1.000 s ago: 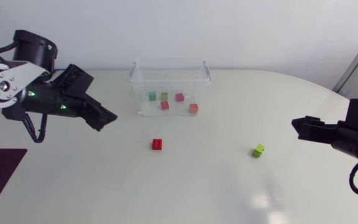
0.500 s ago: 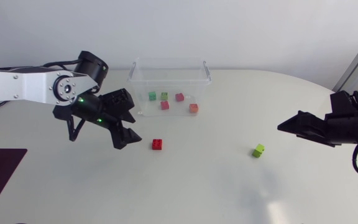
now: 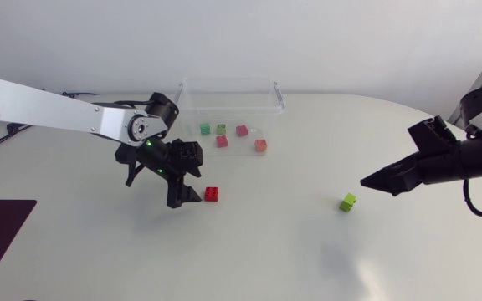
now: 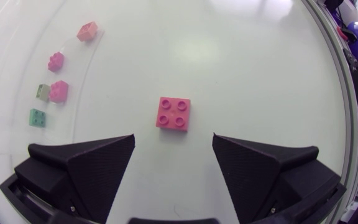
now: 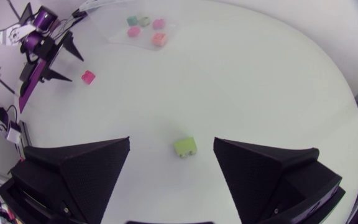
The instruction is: Place the duplo bricks in the container
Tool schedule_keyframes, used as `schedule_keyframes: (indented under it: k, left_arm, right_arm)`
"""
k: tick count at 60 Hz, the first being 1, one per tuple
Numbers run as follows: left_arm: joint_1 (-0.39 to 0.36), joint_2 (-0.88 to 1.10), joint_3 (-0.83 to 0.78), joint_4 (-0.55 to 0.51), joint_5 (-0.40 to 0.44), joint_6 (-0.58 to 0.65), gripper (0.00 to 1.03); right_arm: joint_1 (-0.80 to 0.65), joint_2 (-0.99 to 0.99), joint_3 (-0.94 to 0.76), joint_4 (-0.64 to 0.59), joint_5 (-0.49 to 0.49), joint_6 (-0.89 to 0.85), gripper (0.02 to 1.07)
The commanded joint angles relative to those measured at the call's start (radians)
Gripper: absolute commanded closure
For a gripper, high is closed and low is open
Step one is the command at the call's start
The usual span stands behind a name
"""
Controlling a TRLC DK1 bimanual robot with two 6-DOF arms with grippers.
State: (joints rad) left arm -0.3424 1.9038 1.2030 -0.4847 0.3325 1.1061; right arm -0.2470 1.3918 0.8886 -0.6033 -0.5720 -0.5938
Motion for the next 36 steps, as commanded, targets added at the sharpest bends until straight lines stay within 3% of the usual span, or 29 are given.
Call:
schedule_keyframes:
  k: [1, 17, 36]
  left_arm:
    - [-0.015, 0.057, 0.067, -0.011, 0.005, 0.047, 0.17]
    - [-0.047, 0.153, 0.162, -0.104, 0.005, 0.084, 0.18]
    - [-0.055, 0.205, 0.217, -0.210, 0.005, 0.130, 0.28]
  right_arm:
    - [0.023, 0.015, -0.036, 0.011, 0.006, -0.098, 0.12]
    - [0.045, 0.073, -0.057, 0.036, 0.046, -0.190, 0.12]
    - [0.071, 0.153, -0.093, 0.122, 0.092, -0.253, 0.12]
